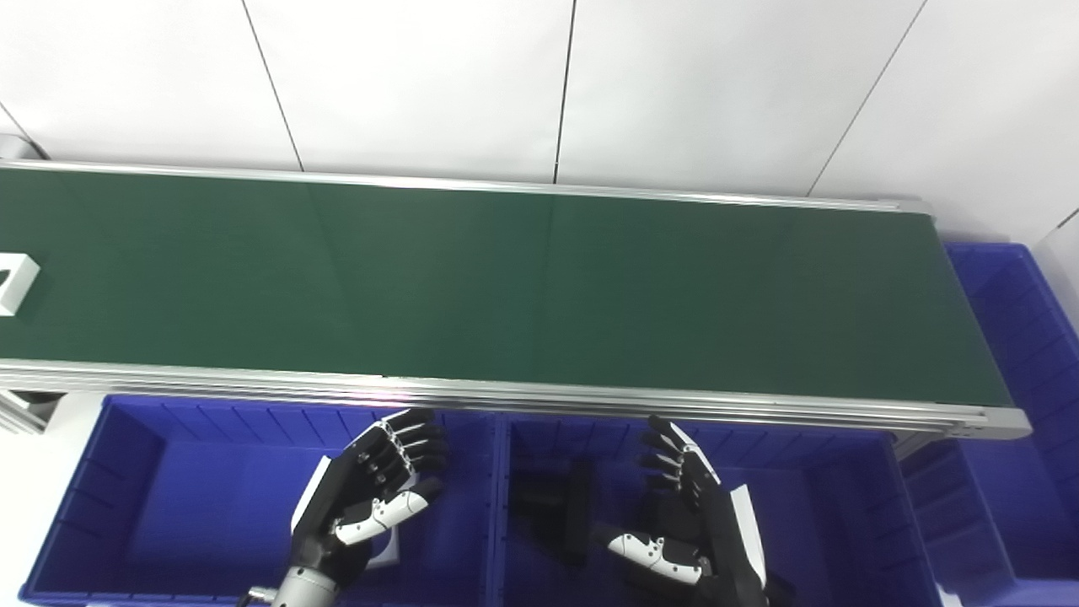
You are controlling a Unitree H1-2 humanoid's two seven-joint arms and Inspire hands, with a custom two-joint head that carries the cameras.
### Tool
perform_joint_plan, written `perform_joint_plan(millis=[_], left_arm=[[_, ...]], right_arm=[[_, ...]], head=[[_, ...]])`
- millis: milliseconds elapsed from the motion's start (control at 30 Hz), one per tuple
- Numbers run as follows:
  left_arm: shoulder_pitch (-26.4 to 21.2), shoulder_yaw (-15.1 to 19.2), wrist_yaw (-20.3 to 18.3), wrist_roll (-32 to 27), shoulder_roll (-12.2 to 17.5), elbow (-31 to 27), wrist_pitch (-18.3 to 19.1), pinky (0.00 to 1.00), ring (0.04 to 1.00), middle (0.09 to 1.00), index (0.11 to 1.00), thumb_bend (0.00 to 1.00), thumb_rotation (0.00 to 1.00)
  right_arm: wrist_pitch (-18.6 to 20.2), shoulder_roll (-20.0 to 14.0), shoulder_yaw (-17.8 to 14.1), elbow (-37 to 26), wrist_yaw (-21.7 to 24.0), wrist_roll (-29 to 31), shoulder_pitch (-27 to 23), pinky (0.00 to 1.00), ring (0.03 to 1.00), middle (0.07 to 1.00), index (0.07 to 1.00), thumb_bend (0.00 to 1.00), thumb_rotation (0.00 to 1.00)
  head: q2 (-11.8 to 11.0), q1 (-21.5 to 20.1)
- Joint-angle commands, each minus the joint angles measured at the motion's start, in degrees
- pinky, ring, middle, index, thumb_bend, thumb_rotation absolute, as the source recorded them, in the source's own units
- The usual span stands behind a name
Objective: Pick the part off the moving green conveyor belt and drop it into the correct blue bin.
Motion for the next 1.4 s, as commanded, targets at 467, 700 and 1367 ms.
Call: perform_joint_plan(millis=[467,700,1367], left_arm=[[0.01,-0.11,0.2,0.48,-0.15,-1.07,-2.05,0.63,0.644,0.683,0.712,0.65,0.0],[0.11,-0.22,0.17,0.47,-0.15,-1.24,-1.82,0.63,0.651,0.686,0.714,0.65,0.0],[0.45,-0.31,0.23,0.29,-0.37,-1.31,-1.53,0.64,0.644,0.681,0.714,0.63,0.0]], right_arm=[[-2.37,-0.07,0.0,-1.36,-0.1,-0.05,0.14,0.65,0.74,0.816,0.854,0.64,0.04],[-2.56,-0.04,0.07,-1.24,0.07,0.5,0.16,0.65,0.743,0.815,0.853,0.64,0.03],[-4.16,-0.2,0.19,0.11,-0.32,0.09,0.04,0.63,0.735,0.81,0.85,0.64,0.03]], head=[[0.3,0.71],[0.38,1.55],[-1.36,3.52]])
